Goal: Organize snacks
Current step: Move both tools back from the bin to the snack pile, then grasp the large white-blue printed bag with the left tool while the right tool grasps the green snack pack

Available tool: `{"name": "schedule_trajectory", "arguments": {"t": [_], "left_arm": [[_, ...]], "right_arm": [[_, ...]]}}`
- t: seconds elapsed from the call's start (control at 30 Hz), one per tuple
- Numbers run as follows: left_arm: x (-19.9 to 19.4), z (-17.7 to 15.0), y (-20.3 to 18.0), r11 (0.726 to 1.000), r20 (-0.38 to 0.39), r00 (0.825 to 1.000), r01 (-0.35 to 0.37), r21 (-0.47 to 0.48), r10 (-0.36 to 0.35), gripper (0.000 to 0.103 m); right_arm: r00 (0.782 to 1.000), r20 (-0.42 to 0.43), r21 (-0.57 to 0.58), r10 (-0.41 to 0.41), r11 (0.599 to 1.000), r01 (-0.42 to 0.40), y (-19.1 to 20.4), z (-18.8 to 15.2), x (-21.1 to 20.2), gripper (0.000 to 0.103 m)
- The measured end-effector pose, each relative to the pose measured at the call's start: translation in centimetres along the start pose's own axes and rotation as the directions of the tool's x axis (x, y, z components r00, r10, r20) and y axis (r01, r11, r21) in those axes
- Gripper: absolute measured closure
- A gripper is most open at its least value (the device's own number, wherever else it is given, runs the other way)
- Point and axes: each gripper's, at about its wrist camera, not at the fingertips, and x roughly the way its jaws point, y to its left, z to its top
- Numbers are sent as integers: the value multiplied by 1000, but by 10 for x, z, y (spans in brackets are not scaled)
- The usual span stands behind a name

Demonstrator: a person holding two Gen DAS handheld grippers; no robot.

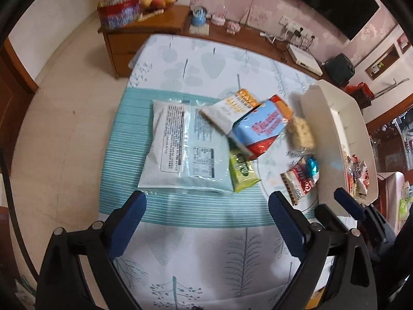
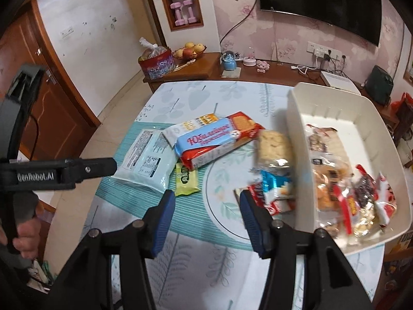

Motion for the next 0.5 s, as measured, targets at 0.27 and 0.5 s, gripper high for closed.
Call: {"name": "schedule_trajectory", "arguments": {"t": [0.27, 0.5], "left_arm": [[56, 28, 27, 993, -160, 981, 98, -67, -107, 8], [105, 45, 35, 985, -274, 951, 113, -129, -145, 8]], "right_arm": [[997, 64, -173, -49, 983, 60, 35, -7, 39, 51], [995, 61, -245, -75, 965, 88, 53, -8, 71, 51]]}}
